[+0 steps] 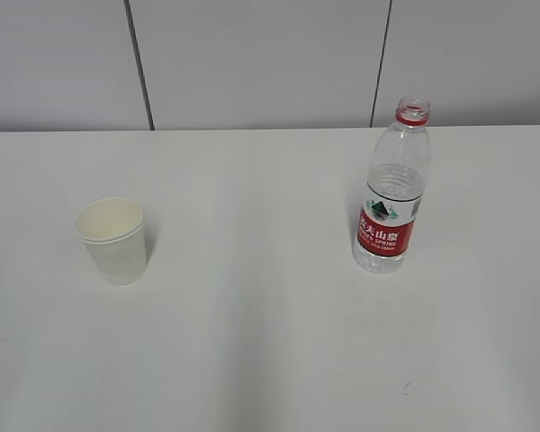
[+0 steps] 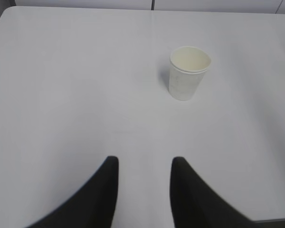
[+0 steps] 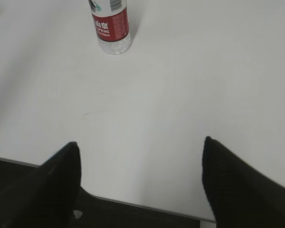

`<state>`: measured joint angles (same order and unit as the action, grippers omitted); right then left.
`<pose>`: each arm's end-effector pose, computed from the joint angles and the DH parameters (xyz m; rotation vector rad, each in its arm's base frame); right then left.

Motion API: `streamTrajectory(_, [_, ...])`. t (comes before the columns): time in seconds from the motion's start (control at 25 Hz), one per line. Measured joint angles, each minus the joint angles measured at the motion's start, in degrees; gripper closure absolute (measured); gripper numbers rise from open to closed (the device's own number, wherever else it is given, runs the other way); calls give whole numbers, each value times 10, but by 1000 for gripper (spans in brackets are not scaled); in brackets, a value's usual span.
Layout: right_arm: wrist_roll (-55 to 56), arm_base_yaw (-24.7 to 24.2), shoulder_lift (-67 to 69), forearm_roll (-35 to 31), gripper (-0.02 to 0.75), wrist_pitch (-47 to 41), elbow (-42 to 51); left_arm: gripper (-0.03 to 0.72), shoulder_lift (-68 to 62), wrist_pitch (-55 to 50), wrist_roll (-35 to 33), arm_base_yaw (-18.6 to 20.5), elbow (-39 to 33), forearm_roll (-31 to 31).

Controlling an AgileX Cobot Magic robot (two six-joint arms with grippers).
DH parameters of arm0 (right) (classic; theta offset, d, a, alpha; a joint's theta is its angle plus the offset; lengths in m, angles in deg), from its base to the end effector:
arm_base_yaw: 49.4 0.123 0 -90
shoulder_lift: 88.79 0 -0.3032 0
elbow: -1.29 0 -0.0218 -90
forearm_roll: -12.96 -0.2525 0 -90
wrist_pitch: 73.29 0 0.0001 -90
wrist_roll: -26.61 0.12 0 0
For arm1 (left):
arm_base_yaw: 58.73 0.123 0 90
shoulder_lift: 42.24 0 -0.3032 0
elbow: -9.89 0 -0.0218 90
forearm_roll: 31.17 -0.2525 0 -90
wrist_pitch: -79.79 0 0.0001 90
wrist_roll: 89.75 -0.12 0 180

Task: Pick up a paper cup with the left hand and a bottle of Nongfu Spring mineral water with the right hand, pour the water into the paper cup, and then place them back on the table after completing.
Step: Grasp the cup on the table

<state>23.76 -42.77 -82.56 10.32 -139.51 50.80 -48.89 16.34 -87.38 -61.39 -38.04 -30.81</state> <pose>-0.0039 0.0046 0.2526 -0.1810 2.1214 0.0948 -0.0022 -0.0006 0.2657 0.0058 2.0606 -0.0618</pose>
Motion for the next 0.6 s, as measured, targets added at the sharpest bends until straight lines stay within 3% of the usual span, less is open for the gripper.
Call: streamTrajectory(0.6, [0,0,0,0,150,0,0,448,0,0,0,0,0,0])
